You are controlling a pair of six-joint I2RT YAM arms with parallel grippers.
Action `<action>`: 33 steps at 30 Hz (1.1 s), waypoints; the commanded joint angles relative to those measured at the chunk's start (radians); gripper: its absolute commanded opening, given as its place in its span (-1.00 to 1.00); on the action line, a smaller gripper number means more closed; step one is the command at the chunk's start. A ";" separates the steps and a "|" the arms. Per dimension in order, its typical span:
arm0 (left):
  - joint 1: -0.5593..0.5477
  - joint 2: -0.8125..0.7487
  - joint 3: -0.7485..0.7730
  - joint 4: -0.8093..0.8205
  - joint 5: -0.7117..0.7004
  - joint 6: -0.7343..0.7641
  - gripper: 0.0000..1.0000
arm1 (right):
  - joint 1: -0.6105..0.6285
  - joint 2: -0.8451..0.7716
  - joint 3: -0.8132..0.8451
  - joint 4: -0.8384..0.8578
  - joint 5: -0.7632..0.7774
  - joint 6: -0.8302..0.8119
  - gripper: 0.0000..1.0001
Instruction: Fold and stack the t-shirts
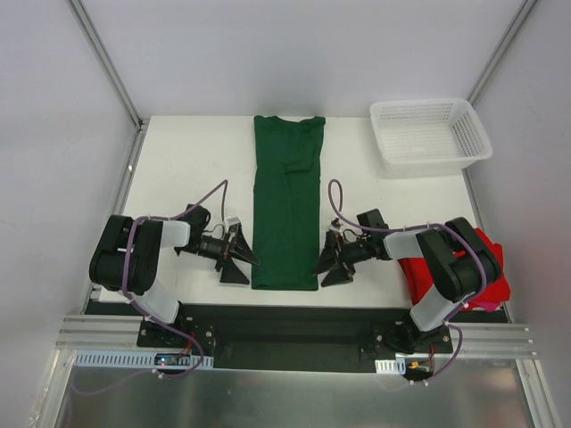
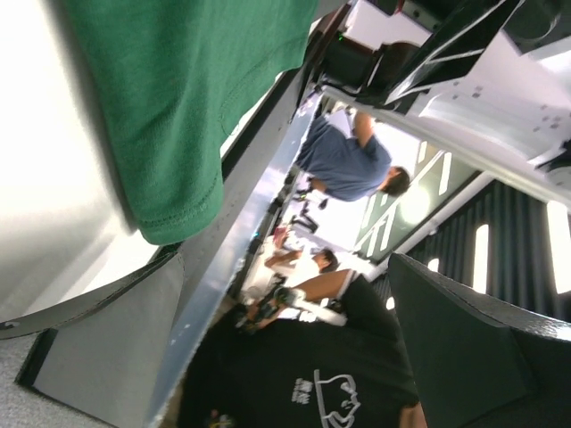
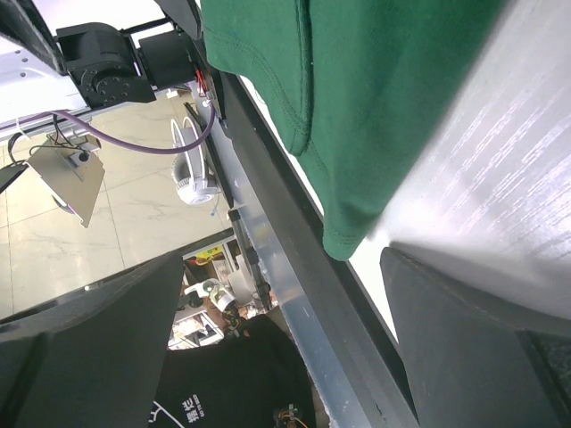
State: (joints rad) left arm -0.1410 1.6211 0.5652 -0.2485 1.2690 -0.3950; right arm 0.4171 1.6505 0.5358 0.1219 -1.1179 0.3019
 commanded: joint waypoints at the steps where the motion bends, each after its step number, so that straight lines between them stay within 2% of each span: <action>1: 0.018 -0.018 -0.022 -0.029 0.011 -0.054 0.99 | -0.005 -0.009 0.004 -0.024 0.003 -0.017 0.93; 6: 0.017 0.031 -0.022 -0.021 -0.004 -0.033 0.99 | 0.002 -0.017 -0.025 0.034 0.013 -0.009 0.93; 11: 0.017 0.156 0.015 -0.015 0.016 0.076 0.99 | 0.035 -0.031 -0.057 0.120 0.012 -0.010 0.93; 15: 0.015 0.180 0.053 0.008 0.010 0.128 0.99 | 0.038 -0.046 -0.079 0.169 0.010 -0.001 0.93; 18: 0.015 0.139 0.059 0.012 -0.003 0.146 0.99 | 0.040 -0.060 -0.073 0.176 0.023 -0.003 0.93; 23: 0.017 -0.029 0.068 0.005 -0.028 0.157 0.99 | 0.063 -0.083 -0.076 0.170 0.030 -0.007 0.93; 28: 0.015 -0.193 0.048 0.002 -0.085 0.125 0.99 | 0.072 -0.115 -0.059 0.076 0.038 -0.085 0.93; 33: 0.015 -0.236 0.067 -0.017 -0.082 0.145 0.99 | 0.074 -0.132 -0.027 0.000 0.032 -0.122 0.93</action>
State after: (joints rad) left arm -0.1272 1.4124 0.6212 -0.2344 1.2015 -0.2802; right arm 0.4839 1.5555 0.4679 0.1986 -1.0813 0.2531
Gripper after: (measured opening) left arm 0.992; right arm 0.966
